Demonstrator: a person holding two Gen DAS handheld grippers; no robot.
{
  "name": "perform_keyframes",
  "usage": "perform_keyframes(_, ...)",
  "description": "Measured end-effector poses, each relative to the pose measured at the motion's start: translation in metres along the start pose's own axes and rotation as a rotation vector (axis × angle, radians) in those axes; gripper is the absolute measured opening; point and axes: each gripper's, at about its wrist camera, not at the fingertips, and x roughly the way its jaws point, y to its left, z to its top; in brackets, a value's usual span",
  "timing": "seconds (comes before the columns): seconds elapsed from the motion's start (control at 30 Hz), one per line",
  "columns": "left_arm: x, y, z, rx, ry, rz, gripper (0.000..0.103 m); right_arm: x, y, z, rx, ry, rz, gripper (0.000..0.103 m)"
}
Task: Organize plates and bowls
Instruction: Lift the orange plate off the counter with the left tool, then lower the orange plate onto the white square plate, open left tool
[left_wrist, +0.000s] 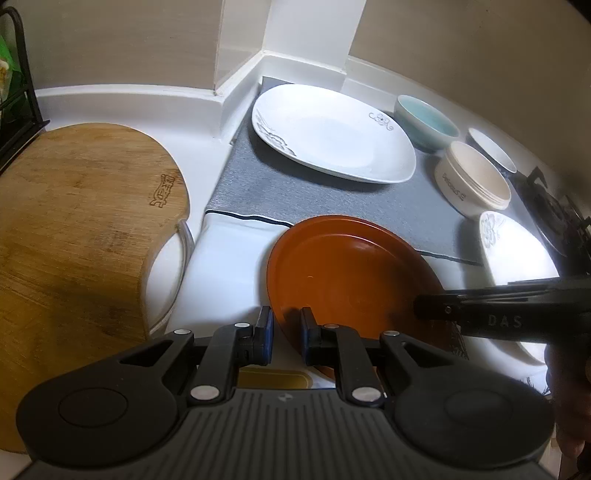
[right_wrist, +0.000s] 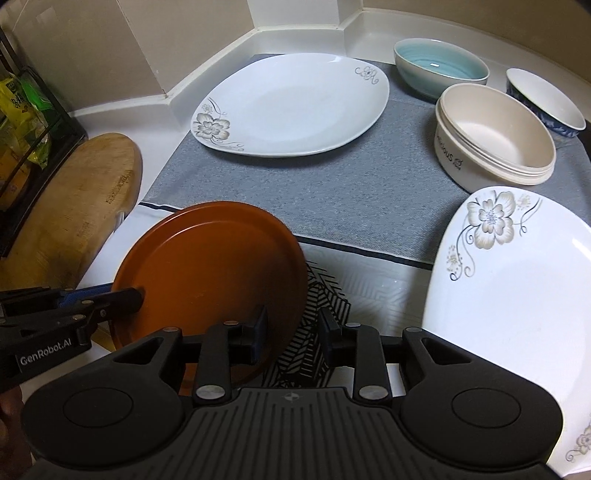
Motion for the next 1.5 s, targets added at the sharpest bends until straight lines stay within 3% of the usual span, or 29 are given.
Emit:
perform_keyframes(0.13, -0.001, -0.002, 0.0, 0.012, -0.001, -0.004, 0.016, 0.002, -0.001, 0.0, 0.014, 0.006, 0.016, 0.031)
perform_keyframes(0.37, -0.003, -0.004, 0.0, 0.017, -0.009, 0.0, 0.015, 0.0, -0.005, -0.001, 0.03, -0.013, 0.023, 0.021)
perform_keyframes(1.07, 0.003, -0.005, 0.003, 0.025, 0.009, 0.009, 0.018, 0.002, -0.005, -0.002, 0.036, 0.007, 0.018, 0.025)
perform_keyframes(1.27, -0.005, -0.01, 0.009, 0.053, -0.01, 0.031, 0.017, -0.006, -0.009, -0.001, 0.045, -0.027, 0.029, 0.014)
perform_keyframes(1.5, -0.018, -0.035, 0.015, 0.096, -0.047, 0.072, 0.017, -0.025, -0.025, -0.005, 0.07, -0.088, 0.082, 0.013)
